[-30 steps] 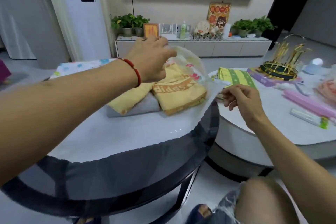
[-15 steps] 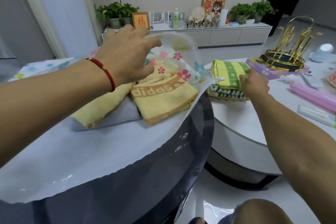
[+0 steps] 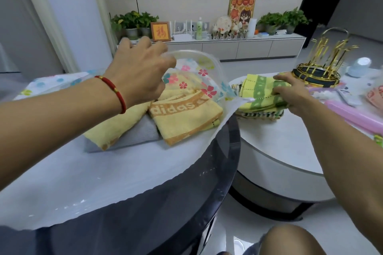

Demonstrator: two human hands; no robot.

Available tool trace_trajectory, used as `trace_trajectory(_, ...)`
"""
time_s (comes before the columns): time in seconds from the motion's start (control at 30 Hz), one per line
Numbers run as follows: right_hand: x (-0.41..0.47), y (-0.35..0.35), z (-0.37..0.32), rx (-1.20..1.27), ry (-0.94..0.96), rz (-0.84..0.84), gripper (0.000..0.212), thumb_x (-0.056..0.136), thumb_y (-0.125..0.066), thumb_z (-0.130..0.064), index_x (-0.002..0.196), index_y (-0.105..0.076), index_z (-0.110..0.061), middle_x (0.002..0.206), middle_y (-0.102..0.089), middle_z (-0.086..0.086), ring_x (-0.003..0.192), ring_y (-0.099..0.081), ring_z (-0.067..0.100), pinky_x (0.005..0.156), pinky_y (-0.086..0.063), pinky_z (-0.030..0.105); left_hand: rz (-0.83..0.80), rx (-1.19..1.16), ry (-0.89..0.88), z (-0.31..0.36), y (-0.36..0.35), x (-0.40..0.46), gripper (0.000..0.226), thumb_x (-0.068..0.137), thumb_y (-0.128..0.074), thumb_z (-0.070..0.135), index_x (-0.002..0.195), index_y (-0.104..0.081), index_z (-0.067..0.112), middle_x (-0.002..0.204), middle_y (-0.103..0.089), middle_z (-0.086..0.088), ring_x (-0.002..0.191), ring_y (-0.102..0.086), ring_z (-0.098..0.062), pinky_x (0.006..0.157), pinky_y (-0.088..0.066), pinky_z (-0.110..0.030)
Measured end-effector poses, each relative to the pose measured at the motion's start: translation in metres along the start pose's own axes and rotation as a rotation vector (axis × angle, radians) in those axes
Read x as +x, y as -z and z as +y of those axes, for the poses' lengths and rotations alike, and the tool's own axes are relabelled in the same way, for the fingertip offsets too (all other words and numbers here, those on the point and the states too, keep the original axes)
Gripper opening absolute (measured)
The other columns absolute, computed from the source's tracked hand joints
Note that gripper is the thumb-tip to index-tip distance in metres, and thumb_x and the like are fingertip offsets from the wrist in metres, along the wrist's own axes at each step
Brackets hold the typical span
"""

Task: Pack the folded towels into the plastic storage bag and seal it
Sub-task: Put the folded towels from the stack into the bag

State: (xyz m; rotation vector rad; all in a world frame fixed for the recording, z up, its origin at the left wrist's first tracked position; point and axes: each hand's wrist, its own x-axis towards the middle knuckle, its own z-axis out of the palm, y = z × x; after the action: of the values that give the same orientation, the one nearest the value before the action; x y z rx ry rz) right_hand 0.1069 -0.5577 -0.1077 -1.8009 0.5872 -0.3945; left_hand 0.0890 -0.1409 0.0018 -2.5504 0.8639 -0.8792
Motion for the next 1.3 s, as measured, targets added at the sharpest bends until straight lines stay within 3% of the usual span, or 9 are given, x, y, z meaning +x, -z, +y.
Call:
trace_trajectory(0.17,-0.066,0.034,-0.029,0.27,0.003,-0.041,0.034,0.088,-0.06,0.01,0.117,-0.073,-0.001,0.126,-0.067,0.016,0.099,-0.061,0.028,0.067,-0.059,0.031,-0.022,0.068,0.027,-0.022,0.021,-0.024,0.038,0.081,-0.063,0.026,0.119,-0.061,0.029,0.127,-0.054,-0.011,0.106,-0.048,-0.035,0.078,-0.04,-0.047)
trace_trajectory(0.27,-0.119,0.057,-0.045,0.305,0.036,-0.117,0.03,0.091,-0.059,0.004,0.117,-0.073,-0.002,0.117,-0.07,0.013,0.087,-0.067,0.024,0.06,-0.06,0.026,-0.054,0.106,0.042,-0.037,0.03,-0.048,0.043,0.081,-0.062,0.027,0.124,-0.058,0.03,0.126,-0.052,-0.01,0.109,-0.046,-0.034,0.078,-0.04,-0.047)
trace_trajectory(0.47,-0.242,0.054,-0.082,0.277,0.079,-0.566,0.021,0.083,-0.067,-0.008,0.1,-0.078,-0.011,0.092,-0.071,0.009,0.067,-0.069,0.016,0.052,-0.057,0.022,-0.217,0.08,0.178,-0.068,0.041,-0.103,0.057,0.083,-0.059,0.031,0.136,-0.041,0.039,0.124,-0.048,-0.009,0.11,-0.045,-0.036,0.085,-0.043,-0.054)
trace_trajectory(0.67,-0.323,-0.062,-0.109,0.363,0.066,-0.947,0.023,0.082,-0.068,-0.008,0.103,-0.079,-0.011,0.092,-0.075,0.009,0.07,-0.071,0.018,0.057,-0.059,0.025,-0.326,0.041,0.29,-0.112,0.05,-0.151,0.068,0.085,-0.056,0.027,0.143,-0.028,0.047,0.12,-0.058,-0.004,0.109,-0.052,-0.033,0.082,-0.042,-0.049)
trace_trajectory(0.87,-0.354,-0.254,-0.135,0.535,0.078,-0.845,0.025,0.088,-0.066,0.003,0.094,-0.081,-0.017,0.088,-0.074,0.008,0.073,-0.069,0.021,0.064,-0.059,0.03,-0.239,0.082,0.295,-0.144,0.066,-0.163,0.069,0.084,-0.051,0.007,0.142,-0.034,0.041,0.086,-0.056,-0.003,0.078,-0.06,-0.03,0.067,-0.037,-0.036)
trace_trajectory(1.03,-0.377,-0.361,-0.135,0.815,-0.04,-0.66,0.026,0.09,-0.073,-0.002,0.11,-0.077,-0.018,0.11,-0.075,0.019,0.093,-0.071,0.026,0.093,-0.057,0.042,-0.177,0.099,0.275,-0.159,0.081,-0.152,0.071,0.082,-0.053,0.004,0.139,-0.035,0.042,0.071,-0.046,0.001,0.053,-0.036,-0.021,0.056,-0.025,-0.034)
trace_trajectory(1.13,-0.396,-0.385,-0.097,0.511,-0.098,-0.814,0.041,0.093,-0.071,-0.005,0.133,-0.065,-0.009,0.108,-0.073,0.017,0.092,-0.069,0.026,0.095,-0.058,0.046,-0.18,0.077,0.26,-0.161,0.085,-0.152,0.073,0.082,-0.051,0.004,0.142,-0.033,0.041,0.064,-0.034,0.002,0.049,-0.031,-0.02,0.057,-0.027,-0.035)
trace_trajectory(1.23,-0.401,-0.378,-0.073,0.243,-0.061,-0.967,0.044,0.095,-0.061,-0.001,0.138,-0.06,-0.01,0.097,-0.068,0.017,0.084,-0.065,0.027,0.081,-0.061,0.042,-0.191,0.064,0.265,-0.155,0.081,-0.156,0.073,0.082,-0.05,0.005,0.144,-0.032,0.039,0.072,-0.047,-0.001,0.06,-0.044,-0.026,0.061,-0.032,-0.037)
trace_trajectory(1.3,-0.392,-0.362,-0.072,0.204,0.037,-0.924,0.042,0.095,-0.057,0.0,0.134,-0.064,-0.014,0.09,-0.07,0.014,0.078,-0.065,0.024,0.071,-0.057,0.035,-0.208,0.034,0.264,-0.148,0.077,-0.158,0.069,0.083,-0.051,0.006,0.143,-0.034,0.037,0.086,-0.056,-0.003,0.07,-0.047,-0.028,0.063,-0.034,-0.038)
